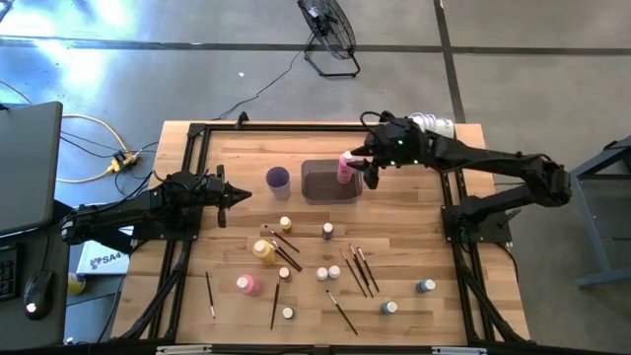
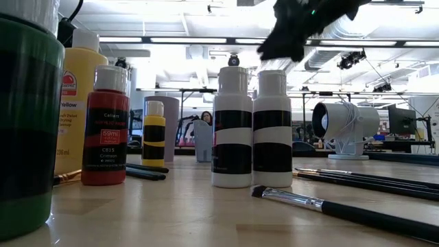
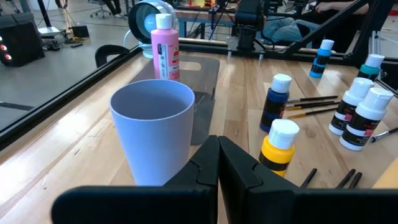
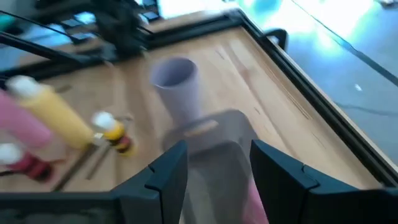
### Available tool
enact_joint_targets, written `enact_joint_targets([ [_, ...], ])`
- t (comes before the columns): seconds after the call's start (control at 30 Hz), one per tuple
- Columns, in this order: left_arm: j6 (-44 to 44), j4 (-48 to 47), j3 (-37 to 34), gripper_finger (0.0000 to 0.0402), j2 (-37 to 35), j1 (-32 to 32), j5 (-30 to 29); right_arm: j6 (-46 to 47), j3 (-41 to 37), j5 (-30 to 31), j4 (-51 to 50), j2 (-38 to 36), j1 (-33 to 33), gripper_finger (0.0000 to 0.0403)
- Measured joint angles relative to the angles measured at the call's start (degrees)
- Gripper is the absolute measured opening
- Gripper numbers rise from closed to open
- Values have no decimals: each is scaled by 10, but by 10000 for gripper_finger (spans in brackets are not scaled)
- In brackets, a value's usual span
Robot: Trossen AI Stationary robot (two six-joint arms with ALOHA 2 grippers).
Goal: Pick & Place Paint Supplies
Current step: Put the big yellow paint bottle into the gray bin
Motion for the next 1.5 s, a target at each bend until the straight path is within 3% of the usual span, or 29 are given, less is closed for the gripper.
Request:
enact_joint_targets([
  [0.33,0,0,0,0,0,0,0,-35,0,4,5,-60,49,164],
  [1.5,0,0,0,0,0,0,0,-33,0,36,-2,-27,47,165],
])
